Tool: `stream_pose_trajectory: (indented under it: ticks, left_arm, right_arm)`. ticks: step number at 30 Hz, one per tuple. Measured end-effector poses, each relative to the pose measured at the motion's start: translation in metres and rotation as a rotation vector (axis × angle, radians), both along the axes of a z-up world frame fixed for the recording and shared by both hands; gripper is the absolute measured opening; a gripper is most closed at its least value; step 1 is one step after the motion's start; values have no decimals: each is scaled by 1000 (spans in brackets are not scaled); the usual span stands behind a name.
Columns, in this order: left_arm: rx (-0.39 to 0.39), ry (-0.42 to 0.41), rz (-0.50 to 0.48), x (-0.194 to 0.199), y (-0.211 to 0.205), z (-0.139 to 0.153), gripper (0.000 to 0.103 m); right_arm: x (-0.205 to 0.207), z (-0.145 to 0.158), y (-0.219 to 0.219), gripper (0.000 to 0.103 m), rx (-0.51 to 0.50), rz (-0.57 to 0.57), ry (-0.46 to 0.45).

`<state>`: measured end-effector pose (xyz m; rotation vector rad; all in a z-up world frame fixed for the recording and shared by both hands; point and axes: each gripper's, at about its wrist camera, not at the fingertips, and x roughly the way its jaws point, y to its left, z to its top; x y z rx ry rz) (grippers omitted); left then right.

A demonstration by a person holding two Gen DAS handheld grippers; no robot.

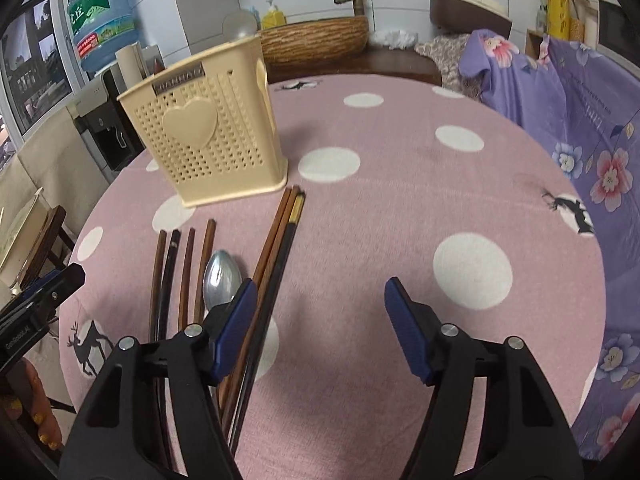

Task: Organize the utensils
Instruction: 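Open and withdraw both tools back toward the remaining chopsticks, then grasp the gold-tipped black chopstick with the right tool while the left tool grasps a brown chopstick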

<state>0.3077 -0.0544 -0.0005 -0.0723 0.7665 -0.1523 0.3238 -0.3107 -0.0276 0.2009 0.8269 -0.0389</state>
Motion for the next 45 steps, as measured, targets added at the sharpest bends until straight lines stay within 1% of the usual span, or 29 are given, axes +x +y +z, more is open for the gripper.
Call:
stream_pose_trajectory:
  ticks: [4,5,9,12,15,18,22,25,28,30,31,33,37,39,42,45]
  left_arm:
    - [-8,17,18,-5,7,-10,57]
    - [-11,16,25,-7,10,-12,53]
    - [-12,37,19,-7,12,-19,43]
    - [-5,45,11,-8,12,-20,39]
    - [0,44,4,-9,12,-20,38]
    - [3,46,-1,-9,11,-20,38]
    - [10,51,-9,-8,9,-22,38]
    - [9,59,-17,-7,5,-23,38]
    - [16,54,-22,-7,3,-22,38]
    - [18,52,-22,-8,3,-22,38]
    - [17,52,-19,-7,3,-22,38]
    - [13,61,-15,-6,4,-23,38]
    - [10,61,-19,-6,2,-23,38]
    - [17,62,-24,-7,0,-24,38]
    - [20,65,-25,-7,0,-25,38]
    - [22,70,-25,-6,-1,-26,38]
  right_arm:
    - [5,-9,3,52,24,6,32]
    - [8,-11,3,51,32,8,41]
    - [25,-16,7,42,24,14,71]
    - [41,-19,7,34,11,-3,92]
    - [58,-24,5,30,41,-7,124]
    - [68,-25,7,25,5,-21,134]
    - [78,-24,9,24,-35,-23,160]
    - [85,-22,8,24,-3,-24,177]
    - [90,-21,8,24,1,-36,188]
    - [86,-15,3,24,41,-59,165]
    - [87,-13,2,24,53,-53,155]
    - [90,-14,6,24,44,-22,176]
    - [94,-16,11,24,53,6,184]
    - [97,-19,13,24,36,7,203]
    - [99,-18,12,24,-7,-21,208]
    - [102,-20,9,24,-10,-21,213]
